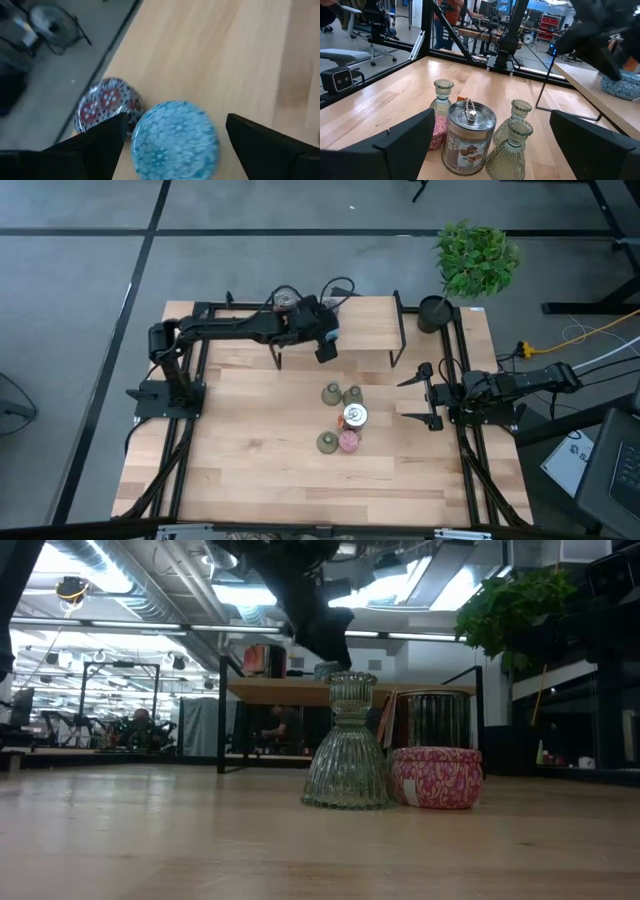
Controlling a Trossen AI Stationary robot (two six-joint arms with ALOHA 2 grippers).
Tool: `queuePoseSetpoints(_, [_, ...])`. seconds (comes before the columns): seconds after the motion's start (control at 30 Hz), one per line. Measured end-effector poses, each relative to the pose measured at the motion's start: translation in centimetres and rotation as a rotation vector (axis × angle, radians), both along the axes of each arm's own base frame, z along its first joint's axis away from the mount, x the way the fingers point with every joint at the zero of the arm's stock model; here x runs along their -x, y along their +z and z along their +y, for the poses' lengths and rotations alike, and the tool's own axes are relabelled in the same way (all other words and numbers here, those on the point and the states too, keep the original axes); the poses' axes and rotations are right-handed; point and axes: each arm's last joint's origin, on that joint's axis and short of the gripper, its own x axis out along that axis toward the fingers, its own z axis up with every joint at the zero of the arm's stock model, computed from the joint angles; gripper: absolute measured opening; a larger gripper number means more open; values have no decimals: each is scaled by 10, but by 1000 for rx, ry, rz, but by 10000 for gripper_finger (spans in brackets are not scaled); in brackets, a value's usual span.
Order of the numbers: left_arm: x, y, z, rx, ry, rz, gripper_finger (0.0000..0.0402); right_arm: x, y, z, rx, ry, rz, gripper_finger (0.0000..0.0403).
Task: Pick & Place candle stick holders
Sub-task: Put the blue scented candle on the shelf aligned with the other scented candle
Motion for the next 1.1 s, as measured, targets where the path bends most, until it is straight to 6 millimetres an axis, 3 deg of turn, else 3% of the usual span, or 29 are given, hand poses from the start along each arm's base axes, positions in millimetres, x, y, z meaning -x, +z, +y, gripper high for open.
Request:
queuePoseSetpoints(0.3, [2,12,-62,-118,-81,90,324,0,0,0,0,0,0,398])
queuePoseSetpoints(0.47, [8,5,-74,-95,-105,181,245,0,0,0,0,0,0,398])
queuePoseSetpoints(0.73, [11,-7,-55,-81,-93,199,29,0,0,0,0,1,0,398])
queuePoseSetpoints(0.77, [12,-10,-51,-70,-88,205,15,0,0,0,0,0,0,398])
queuePoseSetpoints(1.1, [16,-11,-20,7,-54,145,2,0,0,0,0,1,0,398])
